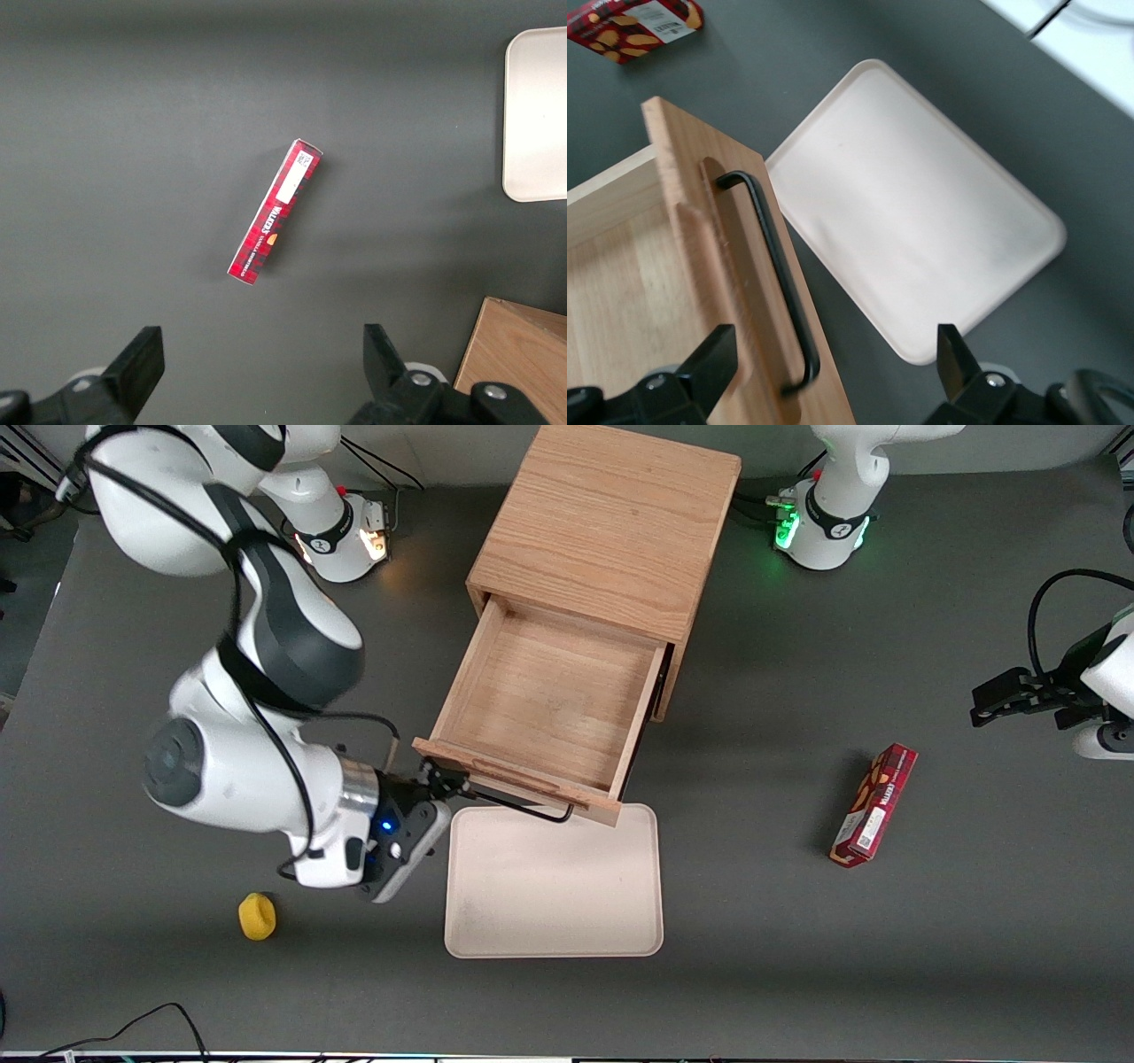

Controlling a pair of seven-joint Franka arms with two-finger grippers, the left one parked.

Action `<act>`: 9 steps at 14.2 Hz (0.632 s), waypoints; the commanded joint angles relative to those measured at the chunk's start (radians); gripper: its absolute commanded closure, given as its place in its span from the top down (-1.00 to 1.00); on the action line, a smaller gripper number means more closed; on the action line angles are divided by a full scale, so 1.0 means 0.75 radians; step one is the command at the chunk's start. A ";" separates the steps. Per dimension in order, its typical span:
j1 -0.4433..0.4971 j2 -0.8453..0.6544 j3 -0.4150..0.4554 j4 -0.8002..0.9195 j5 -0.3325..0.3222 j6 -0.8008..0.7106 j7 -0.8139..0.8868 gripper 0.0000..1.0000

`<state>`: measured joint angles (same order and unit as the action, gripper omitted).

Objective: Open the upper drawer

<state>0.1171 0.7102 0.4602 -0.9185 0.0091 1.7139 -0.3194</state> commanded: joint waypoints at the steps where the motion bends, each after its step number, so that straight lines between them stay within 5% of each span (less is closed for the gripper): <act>1: 0.014 -0.212 -0.020 -0.098 -0.078 -0.104 0.285 1.00; 5: 0.014 -0.521 -0.022 -0.252 -0.078 -0.278 0.938 1.00; 9: -0.009 -0.758 -0.200 -0.307 -0.084 -0.770 0.952 1.00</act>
<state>0.1278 0.2435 0.3728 -1.0664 -0.0332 1.2748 0.3733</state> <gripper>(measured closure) 0.000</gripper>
